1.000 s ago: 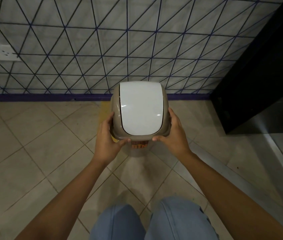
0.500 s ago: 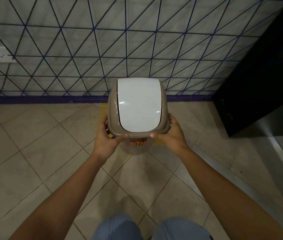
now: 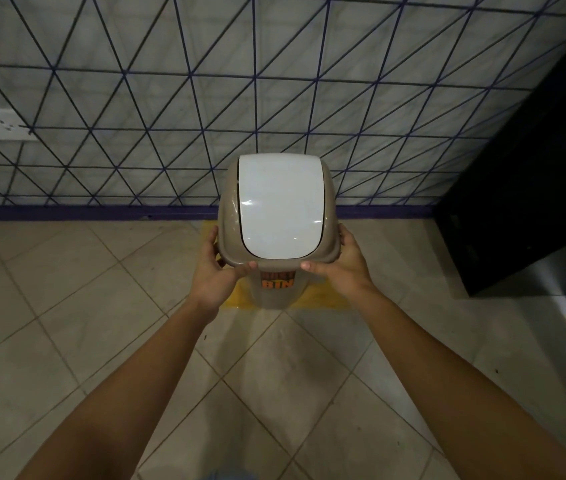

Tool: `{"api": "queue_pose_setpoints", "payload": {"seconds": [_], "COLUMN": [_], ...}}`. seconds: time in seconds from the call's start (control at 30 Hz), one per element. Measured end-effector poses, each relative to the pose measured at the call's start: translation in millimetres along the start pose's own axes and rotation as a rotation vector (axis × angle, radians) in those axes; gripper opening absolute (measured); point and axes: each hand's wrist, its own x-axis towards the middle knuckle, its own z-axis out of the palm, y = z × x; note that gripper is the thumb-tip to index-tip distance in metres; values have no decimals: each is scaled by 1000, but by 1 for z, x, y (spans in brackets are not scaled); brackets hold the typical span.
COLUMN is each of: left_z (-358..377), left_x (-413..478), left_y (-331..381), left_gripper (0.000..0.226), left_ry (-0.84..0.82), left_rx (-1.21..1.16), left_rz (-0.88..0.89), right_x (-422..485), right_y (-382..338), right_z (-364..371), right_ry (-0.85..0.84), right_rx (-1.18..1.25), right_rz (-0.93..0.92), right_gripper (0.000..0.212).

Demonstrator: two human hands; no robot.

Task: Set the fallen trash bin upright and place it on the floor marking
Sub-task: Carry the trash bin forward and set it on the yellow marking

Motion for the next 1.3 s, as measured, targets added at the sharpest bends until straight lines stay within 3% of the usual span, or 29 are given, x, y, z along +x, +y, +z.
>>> {"api": "queue_pose_setpoints", "payload": {"seconds": [0.13, 0.27, 0.5, 0.97, 1.2, 1.3], "left_z": [4, 8, 17, 23, 20, 23], "left_x": [13, 28, 51, 81, 83, 83], "left_y": [4, 8, 17, 21, 19, 25], "left_gripper": [83, 94, 92, 87, 88, 86], "left_ry": [1, 12, 33, 96, 98, 127], "left_rx": [4, -7, 1, 56, 104, 261], "left_rz": [17, 10, 24, 19, 23, 101], "right_x": [12, 26, 49, 68, 70, 68], "right_y": [-1, -2, -8, -13, -15, -18], "right_z": [2, 3, 5, 4, 7, 8], "right_ry": [21, 49, 70, 131, 109, 145], "right_rx": [-5, -3, -12, -60, -136, -249], "right_rz": [1, 4, 10, 33, 4, -70], "right_gripper": [98, 99, 97, 61, 62, 68]}}
